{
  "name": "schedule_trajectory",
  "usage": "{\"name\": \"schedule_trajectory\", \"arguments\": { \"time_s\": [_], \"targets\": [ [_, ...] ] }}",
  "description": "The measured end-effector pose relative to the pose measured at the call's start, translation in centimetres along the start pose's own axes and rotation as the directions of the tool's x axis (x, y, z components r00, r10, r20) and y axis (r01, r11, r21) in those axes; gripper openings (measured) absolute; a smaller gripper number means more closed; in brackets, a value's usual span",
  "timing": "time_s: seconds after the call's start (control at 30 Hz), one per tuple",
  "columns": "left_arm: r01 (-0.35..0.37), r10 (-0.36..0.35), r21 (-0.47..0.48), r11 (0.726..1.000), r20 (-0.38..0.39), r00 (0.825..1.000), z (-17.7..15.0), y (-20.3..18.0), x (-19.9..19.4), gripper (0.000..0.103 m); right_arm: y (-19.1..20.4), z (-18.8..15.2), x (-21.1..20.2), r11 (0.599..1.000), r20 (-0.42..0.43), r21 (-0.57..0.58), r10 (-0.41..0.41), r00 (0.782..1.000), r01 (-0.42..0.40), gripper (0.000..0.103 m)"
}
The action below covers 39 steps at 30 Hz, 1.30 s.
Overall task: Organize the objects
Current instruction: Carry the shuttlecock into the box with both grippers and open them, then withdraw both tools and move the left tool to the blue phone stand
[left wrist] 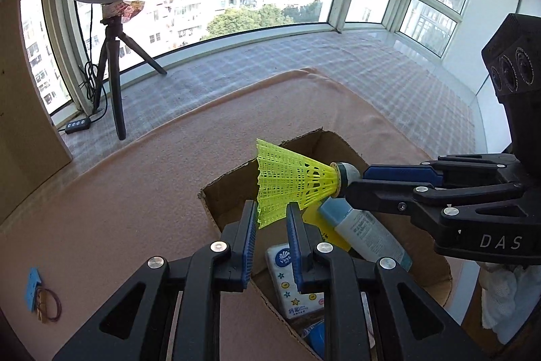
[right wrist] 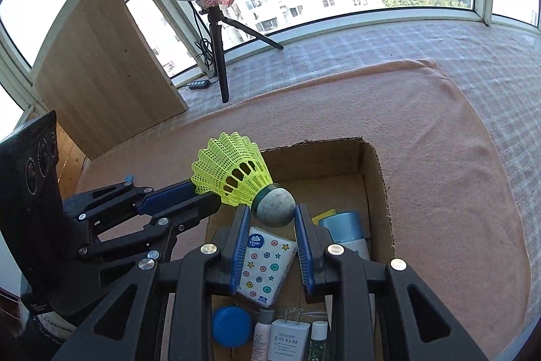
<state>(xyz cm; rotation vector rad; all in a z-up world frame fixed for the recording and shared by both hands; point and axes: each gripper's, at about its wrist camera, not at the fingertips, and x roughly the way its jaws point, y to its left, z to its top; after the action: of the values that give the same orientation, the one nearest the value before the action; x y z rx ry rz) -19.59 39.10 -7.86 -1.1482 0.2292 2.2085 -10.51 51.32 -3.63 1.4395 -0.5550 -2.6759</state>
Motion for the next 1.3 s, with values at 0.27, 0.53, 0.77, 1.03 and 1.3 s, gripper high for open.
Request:
{"name": "schedule_trajectory", "arguments": {
  "time_s": [0.27,0.53,0.77,1.03,1.3],
  "targets": [
    [-0.052,0.052,-0.021,0.998,0.008,0.999,-0.4,1.0,-0.5,0.076,-0.5,-0.3,-0.8,0.997,0.036,0.006,-0.078,0.996,0.077,0.063],
    [-0.068,0.068,-0.04,0.997,0.002,0.998,-1.7,2.0,-1.8,0.076,0.0,-0.6,-1.1,0.997,0.03,0.024,-0.067,0.997,0.066,0.063],
    [-0.124,0.123,-0.088,0.988,-0.022,0.992,-3.9,5.9,-3.9,0.076,1.8,-2.3,-1.6,0.999,0.035,0.033,-0.022,0.999,0.021,0.063],
    [-0.257,0.24,-0.202,0.945,-0.108,0.965,-7.9,15.3,-6.5,0.076,5.1,-5.2,-1.0,1.0,0.003,0.019,0.019,1.0,-0.019,0.063],
    [-0.342,0.302,-0.332,0.879,-0.169,0.938,-10.7,25.1,-8.5,0.075,8.3,-7.1,-0.5,1.0,-0.022,-0.004,0.027,0.999,-0.027,0.063]
  ]
}}
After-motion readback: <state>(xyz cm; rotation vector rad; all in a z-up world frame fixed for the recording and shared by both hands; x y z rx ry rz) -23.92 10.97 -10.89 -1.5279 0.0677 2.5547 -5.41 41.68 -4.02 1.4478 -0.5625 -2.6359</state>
